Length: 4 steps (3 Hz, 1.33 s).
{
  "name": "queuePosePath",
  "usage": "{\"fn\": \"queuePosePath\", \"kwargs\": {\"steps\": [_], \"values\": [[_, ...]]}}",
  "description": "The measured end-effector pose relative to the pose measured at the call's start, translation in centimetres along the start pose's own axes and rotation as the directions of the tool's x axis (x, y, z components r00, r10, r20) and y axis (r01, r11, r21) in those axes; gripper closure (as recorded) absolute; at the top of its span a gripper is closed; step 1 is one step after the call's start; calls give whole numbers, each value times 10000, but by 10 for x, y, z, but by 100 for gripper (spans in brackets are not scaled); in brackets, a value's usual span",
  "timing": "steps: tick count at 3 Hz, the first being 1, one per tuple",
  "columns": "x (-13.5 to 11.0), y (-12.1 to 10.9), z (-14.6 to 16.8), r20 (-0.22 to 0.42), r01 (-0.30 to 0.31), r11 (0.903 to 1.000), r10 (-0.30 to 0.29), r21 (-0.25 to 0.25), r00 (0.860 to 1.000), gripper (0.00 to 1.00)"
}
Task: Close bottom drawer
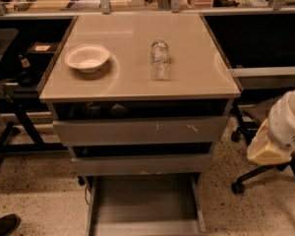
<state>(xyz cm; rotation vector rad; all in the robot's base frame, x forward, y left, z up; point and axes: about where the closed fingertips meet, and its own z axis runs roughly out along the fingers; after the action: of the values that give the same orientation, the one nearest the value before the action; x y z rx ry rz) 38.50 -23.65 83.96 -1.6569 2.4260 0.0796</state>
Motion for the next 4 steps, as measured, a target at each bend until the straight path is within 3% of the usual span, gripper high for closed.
{"fn": "queuePosePath", "kwargs": {"steps": [1,2,3,4], "values": [[24,31,56,-334,-278,9946,245,-999,9991,100],[24,31,56,-334,-278,9946,246,-1000,9991,100],[34,54,88,-357,-632,9844,581,-1642,9977,100],[53,95,158,-796,-1194,9576,1018,-2621,9916,100]]}}
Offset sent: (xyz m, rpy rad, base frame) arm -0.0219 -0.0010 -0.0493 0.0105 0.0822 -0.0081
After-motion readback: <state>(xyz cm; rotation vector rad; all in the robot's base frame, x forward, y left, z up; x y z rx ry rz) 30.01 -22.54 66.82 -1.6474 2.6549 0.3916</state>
